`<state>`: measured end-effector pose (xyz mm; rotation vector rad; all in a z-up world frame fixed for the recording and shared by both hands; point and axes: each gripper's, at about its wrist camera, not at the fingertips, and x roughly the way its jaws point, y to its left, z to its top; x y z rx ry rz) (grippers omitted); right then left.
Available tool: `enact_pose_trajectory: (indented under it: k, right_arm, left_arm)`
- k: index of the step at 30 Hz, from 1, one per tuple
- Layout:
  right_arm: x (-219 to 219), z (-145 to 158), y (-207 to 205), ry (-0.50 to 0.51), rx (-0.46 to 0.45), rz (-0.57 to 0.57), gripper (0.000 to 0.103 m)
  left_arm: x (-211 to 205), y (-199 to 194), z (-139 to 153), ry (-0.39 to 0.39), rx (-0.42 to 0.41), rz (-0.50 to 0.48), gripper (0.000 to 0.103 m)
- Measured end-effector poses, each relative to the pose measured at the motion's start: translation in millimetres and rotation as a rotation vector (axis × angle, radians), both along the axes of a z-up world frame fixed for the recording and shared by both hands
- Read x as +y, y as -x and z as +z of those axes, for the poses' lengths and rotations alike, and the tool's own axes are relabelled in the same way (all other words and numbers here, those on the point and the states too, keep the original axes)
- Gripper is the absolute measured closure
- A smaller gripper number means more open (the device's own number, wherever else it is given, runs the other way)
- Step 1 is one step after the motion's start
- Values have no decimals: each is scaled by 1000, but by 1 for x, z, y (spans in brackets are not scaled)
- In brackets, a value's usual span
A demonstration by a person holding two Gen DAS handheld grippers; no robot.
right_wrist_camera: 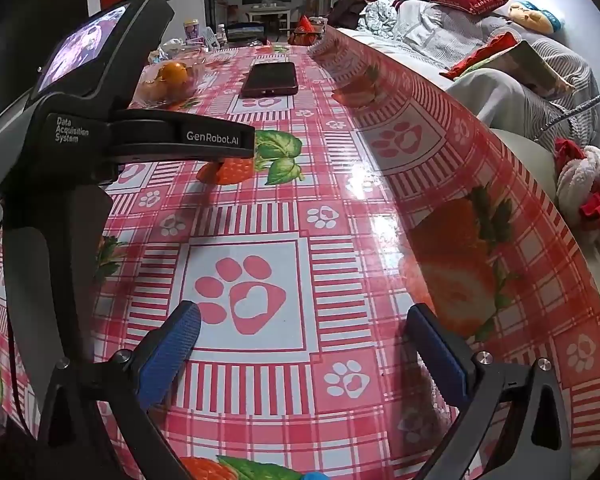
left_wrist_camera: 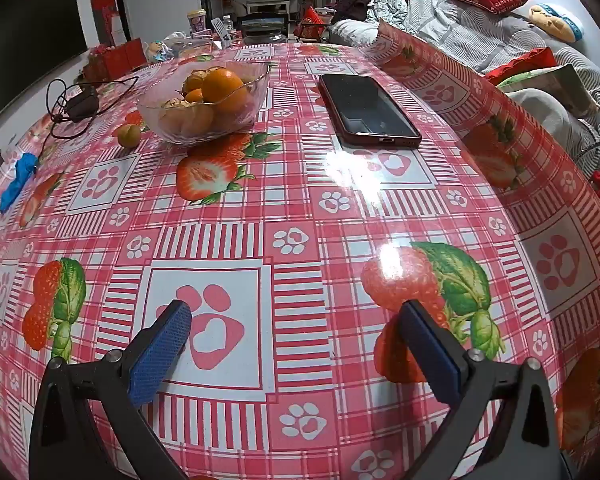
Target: Organize fruits
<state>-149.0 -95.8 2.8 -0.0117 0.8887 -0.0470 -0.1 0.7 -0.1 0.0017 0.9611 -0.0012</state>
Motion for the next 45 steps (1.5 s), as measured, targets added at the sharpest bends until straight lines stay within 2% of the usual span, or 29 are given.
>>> enact_pose_trajectory:
  k: [12,45]
  right_arm:
    - [-5,3,-9,-5,3,-1,0]
    - [1,0,0,21,2,-15,0]
  left_arm:
    - [0,0,0,0,0,0,0]
    - [0,0,0,0,0,0,0]
